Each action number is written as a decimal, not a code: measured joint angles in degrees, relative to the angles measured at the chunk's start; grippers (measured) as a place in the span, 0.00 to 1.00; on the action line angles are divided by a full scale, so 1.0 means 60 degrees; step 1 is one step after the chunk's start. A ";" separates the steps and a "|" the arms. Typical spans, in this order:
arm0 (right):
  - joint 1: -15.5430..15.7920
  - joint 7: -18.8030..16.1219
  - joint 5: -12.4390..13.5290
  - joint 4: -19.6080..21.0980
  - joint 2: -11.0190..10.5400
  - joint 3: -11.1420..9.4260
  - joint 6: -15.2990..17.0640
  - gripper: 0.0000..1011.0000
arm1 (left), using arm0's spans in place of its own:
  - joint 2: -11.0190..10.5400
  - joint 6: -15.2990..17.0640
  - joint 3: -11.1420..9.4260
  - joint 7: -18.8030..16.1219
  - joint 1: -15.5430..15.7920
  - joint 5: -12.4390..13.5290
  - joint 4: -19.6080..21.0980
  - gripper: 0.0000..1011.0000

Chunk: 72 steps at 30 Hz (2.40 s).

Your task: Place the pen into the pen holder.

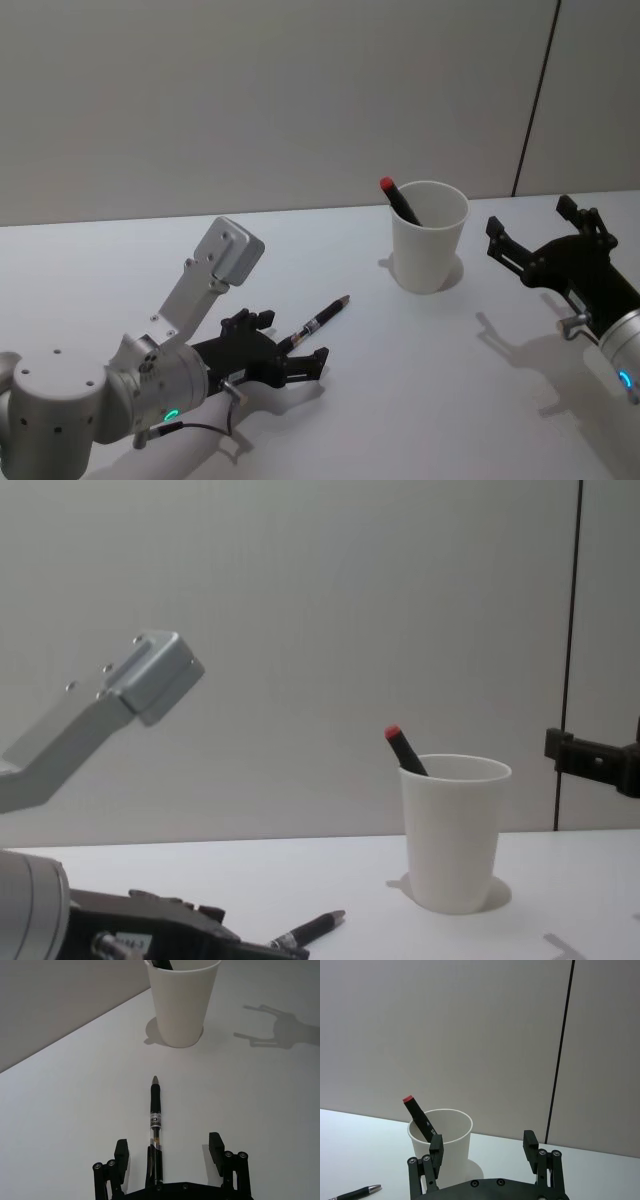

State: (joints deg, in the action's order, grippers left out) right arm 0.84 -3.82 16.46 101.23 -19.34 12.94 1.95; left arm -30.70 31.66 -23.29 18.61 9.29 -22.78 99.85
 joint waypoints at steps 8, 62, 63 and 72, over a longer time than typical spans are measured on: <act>0.0000 0.0000 0.0000 0.0000 0.0000 0.0001 0.0000 0.99 | 0.0038 0.0235 -0.0008 -0.0008 -0.0002 -0.0107 -0.0057 0.99; 0.0000 0.0000 0.0000 0.0000 0.0001 0.0000 0.0000 0.99 | 0.0449 0.0590 -0.0071 -0.0222 0.0304 -0.0040 -0.0576 0.86; 0.0000 0.0000 0.0000 0.0000 0.0001 0.0000 0.0000 0.99 | 0.0450 0.0588 -0.0070 -0.0220 0.0306 -0.0037 -0.0578 0.86; 0.0000 -0.0001 0.0000 0.0000 0.0000 0.0000 0.0000 0.99 | 0.0457 0.0582 -0.0078 -0.0186 0.0313 -0.0027 -0.0588 0.59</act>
State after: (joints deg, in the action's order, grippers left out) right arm 0.84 -3.83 16.46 101.23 -19.34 12.94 1.95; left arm -27.96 35.16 -23.76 17.50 11.17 -22.94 96.32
